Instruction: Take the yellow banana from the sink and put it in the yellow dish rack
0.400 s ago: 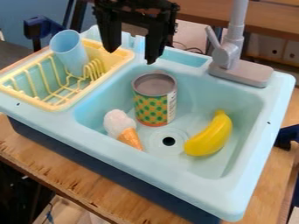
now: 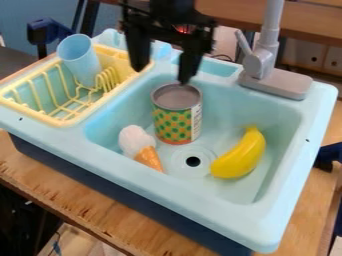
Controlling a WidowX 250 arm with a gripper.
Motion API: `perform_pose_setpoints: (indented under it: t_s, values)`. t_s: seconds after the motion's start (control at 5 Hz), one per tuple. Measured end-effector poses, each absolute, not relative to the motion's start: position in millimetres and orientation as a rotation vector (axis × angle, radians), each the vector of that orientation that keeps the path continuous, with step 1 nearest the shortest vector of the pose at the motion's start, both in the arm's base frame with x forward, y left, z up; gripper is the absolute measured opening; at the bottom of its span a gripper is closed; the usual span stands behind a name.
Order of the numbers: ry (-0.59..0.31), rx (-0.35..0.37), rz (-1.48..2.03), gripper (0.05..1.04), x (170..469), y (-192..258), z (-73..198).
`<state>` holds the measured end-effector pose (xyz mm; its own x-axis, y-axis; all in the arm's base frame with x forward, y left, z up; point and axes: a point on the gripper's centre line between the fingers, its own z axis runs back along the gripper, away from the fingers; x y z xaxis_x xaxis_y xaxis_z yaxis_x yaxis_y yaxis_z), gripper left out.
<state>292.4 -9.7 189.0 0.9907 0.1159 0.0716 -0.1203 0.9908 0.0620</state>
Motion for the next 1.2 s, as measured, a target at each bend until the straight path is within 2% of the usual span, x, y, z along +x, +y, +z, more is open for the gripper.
perform_pose_setpoints:
  t_s: [0.4, 0.6, 0.8, 1.2]
  values:
    - [-0.102, 0.011, 0.031, 1.003, 291, -55, 174]
    - [-0.073, -0.025, 0.010, 1.003, 296, -65, 149]
    - [-0.055, -0.030, 0.006, 1.002, 304, -68, 132]
    - [-0.084, -0.105, -0.028, 1.003, 314, -80, 112]
